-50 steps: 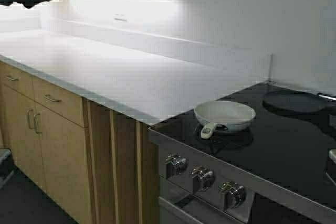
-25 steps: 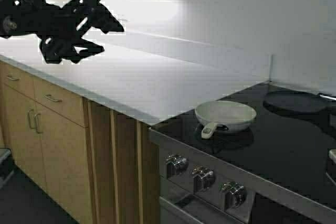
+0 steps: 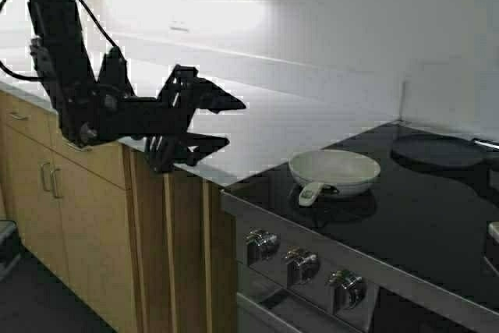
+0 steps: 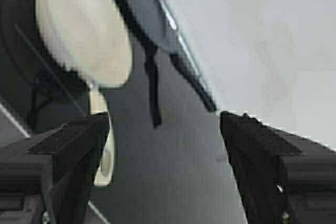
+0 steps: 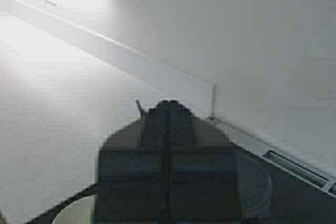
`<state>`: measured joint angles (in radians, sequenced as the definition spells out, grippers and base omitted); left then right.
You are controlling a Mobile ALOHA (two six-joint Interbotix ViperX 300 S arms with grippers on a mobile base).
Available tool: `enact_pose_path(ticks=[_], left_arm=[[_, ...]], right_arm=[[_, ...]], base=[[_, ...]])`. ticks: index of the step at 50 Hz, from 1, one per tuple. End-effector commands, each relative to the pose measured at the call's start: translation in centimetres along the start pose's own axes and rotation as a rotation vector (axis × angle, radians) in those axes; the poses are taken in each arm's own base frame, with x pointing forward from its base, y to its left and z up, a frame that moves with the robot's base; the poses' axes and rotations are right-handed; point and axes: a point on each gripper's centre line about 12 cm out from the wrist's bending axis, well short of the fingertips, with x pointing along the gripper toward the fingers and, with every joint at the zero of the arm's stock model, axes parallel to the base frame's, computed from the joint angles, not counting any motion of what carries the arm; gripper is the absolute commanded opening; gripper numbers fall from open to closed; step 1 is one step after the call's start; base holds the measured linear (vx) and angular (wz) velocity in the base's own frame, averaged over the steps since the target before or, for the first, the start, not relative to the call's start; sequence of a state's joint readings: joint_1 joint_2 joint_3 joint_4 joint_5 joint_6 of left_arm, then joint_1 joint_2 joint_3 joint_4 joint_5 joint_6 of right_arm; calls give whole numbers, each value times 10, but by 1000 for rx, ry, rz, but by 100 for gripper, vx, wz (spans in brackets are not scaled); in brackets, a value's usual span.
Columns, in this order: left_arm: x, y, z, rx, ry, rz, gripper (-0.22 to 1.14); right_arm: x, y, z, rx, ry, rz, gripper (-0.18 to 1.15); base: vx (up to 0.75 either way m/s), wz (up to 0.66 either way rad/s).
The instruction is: Wash the pan
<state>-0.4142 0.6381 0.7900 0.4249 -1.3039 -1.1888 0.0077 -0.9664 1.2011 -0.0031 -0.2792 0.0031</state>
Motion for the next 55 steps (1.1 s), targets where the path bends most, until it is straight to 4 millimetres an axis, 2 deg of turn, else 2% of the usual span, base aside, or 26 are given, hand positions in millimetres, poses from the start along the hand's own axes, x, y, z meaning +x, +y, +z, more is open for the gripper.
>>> enact_pose_path(ticks=[1, 13, 30, 55], left_arm=[[22, 5, -12, -29, 26, -35, 97], [49, 21, -23, -94, 45, -58, 97], [74, 40, -27, -158, 54, -46, 97], [119, 40, -38, -150, 98, -17, 97]], right_arm=[[2, 0, 4, -4, -9, 2, 6], [2, 0, 3, -3, -6, 2, 6], [2, 0, 3, -3, -5, 2, 6], [3, 0, 2, -3, 2, 2, 6]], base=[[0, 0], [0, 0], [0, 0], [0, 0]])
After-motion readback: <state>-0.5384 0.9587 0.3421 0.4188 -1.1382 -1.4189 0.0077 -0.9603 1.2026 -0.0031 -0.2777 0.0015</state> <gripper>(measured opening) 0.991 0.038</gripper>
